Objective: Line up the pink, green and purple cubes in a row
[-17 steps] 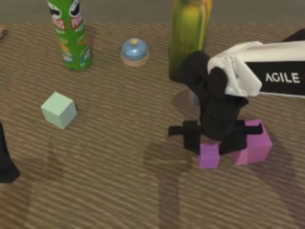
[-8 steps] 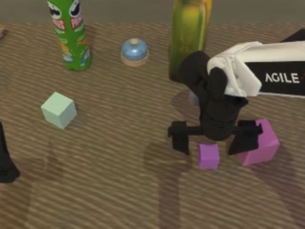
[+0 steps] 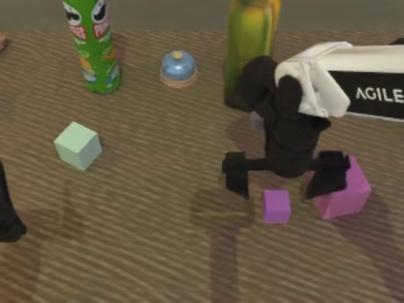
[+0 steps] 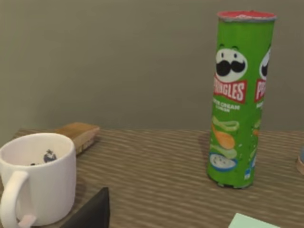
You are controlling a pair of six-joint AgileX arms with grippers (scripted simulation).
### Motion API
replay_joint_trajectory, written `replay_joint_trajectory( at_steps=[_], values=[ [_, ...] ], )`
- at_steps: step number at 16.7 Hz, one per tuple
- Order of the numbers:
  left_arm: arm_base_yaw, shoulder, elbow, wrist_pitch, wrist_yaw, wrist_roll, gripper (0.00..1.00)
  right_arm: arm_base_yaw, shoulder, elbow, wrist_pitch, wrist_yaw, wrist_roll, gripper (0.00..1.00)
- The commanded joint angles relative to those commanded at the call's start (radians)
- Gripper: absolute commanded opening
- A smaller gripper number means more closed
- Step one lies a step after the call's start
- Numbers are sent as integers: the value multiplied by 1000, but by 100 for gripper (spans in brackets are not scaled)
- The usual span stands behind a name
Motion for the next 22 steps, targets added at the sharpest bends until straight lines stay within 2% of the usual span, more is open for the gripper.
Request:
replay_joint_trajectory(
  at_steps=[5,11,16,22],
  values=[
    [0,0,0,0,0,0,100,7,-64,92,-163,-2,-2,100],
    [-1,10,10,-7,0,2,100,4,-77,87,-163,-2,-7,100],
    [-20,217,215,-140,3,46,100,20,-281,-86,-43,-10,-77,100],
    [-54,800,695,-446,1,145,100,-30,-818,-502,215,-22,-229,100]
  ],
)
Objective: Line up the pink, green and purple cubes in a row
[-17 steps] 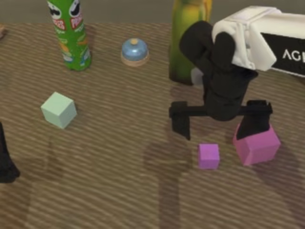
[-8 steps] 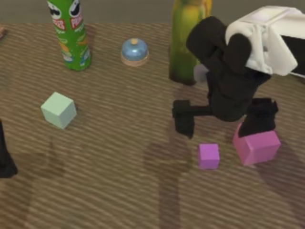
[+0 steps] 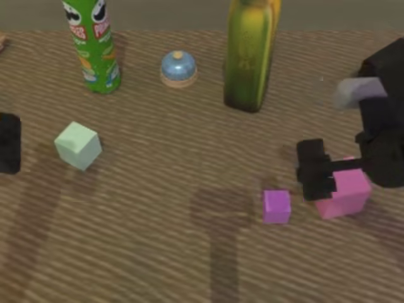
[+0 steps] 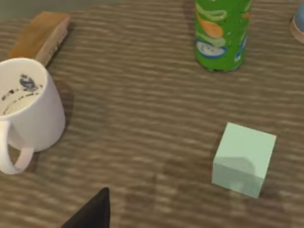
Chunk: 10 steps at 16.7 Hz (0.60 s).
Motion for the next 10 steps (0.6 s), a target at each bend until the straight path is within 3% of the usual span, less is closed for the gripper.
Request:
replay_joint_trajectory(
  at_steps=[10],
  values=[
    [-65,1052,806,-552,-1,174,100,-331,-925,-740,475,-6,-280,100]
  ],
)
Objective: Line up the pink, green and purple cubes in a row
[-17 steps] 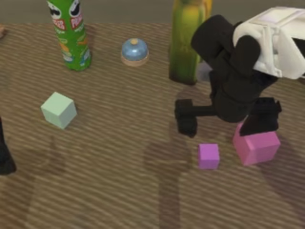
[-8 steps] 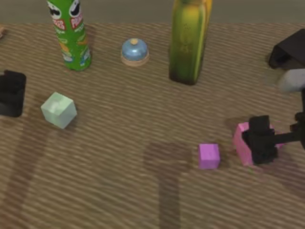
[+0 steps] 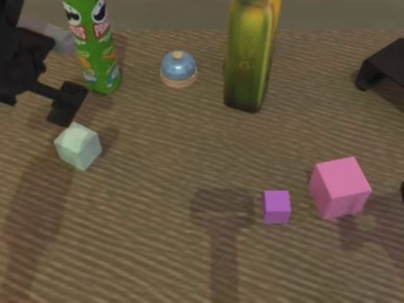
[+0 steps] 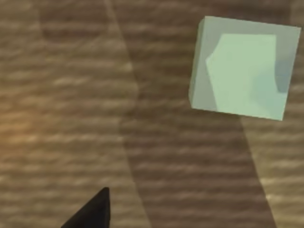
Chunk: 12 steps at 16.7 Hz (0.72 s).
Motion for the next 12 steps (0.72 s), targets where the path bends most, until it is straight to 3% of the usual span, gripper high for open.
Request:
replay_joint_trajectory(
  at_steps=[6,12],
  values=[
    [-23,334,306,-174,3,59,100,-197,-289,-189,196,9,-87,100],
    [-26,374,345,-194,3,67,100,-227,-330,-209,223,10,-95,100]
  ],
)
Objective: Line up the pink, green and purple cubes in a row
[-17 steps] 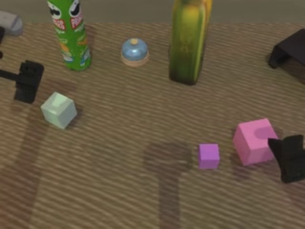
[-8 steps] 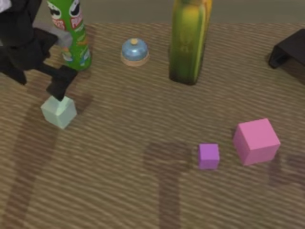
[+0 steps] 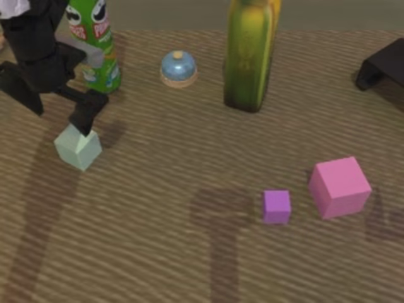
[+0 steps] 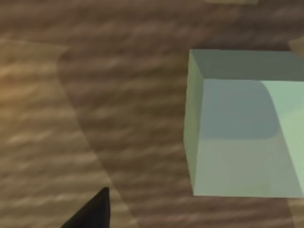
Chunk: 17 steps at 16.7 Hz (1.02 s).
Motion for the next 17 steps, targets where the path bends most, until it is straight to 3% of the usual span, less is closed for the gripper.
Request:
replay_joint_trajectory(
  at_steps=[4,10,15,17],
  values=[
    [2,11,-34,42,0,2,100,0,0,0,0,0,0,100],
    [2,93,-173,272,1,2,100,0,0,0,0,0,0,100],
    [1,106,-190,297,1,3,100,0,0,0,0,0,0,100],
    [1,106,-190,297,1,3,85,0,0,0,0,0,0,100]
  ],
)
